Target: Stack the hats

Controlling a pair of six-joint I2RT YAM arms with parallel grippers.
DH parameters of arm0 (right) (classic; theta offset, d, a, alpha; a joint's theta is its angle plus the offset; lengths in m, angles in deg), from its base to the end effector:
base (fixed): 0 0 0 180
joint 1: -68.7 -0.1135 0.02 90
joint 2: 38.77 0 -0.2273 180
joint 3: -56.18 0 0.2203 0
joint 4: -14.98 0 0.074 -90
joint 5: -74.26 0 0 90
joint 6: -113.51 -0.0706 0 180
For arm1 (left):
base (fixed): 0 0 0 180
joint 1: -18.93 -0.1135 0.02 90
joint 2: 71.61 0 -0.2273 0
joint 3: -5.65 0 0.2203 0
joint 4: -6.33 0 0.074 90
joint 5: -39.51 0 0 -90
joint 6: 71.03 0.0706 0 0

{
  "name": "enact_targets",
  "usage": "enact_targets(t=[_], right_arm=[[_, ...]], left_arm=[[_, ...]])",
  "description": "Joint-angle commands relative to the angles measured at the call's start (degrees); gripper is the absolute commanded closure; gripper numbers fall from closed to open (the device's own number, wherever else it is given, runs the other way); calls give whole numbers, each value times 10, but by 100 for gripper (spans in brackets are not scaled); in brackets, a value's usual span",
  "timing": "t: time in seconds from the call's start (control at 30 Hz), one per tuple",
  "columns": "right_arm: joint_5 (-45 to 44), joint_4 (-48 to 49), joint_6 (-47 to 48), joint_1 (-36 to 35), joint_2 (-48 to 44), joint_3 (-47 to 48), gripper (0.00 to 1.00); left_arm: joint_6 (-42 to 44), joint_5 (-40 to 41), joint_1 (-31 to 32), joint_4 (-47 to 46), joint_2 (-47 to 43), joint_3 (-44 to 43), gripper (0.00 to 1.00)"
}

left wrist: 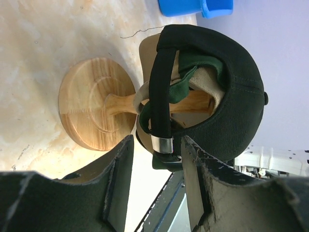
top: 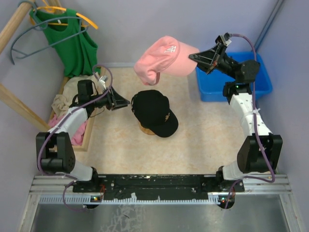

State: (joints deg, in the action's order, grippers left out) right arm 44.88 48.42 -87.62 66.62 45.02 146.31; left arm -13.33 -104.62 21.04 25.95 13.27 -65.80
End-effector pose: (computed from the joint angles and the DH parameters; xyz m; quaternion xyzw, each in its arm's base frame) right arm 0.2954 0.0723 0.4333 0.0331 0.5848 0.7705 0.2515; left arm 0.3084 -0.0686 0.2258 0.0056 0.8122 -0.5076 0.2873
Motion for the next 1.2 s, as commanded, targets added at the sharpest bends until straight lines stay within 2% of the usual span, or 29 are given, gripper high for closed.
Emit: enact_targets(t=[0.0,0.47,0.67,0.8,0.93,1.17], right_arm=[[-14,17,8,1,-16,-1,100],[-17,15,15,1,-24,-23,100],[-12,17,14,1,-24,-24,100],[-11,22,12,1,-27,-33,100],[-10,28,10,1,-30,-45,100],[-19,39,15,-12,-27,-64,100]], left_arm=[[2,-3,3,-25,6,-16,50],[0,16,40,-37,60,-51,50],[9,67,41,-30,86,-34,62],[-2,71,40,-54,103,-7,75],[3,71,40,-55,101,9,83],[8,71,40,-49,81,34,84]])
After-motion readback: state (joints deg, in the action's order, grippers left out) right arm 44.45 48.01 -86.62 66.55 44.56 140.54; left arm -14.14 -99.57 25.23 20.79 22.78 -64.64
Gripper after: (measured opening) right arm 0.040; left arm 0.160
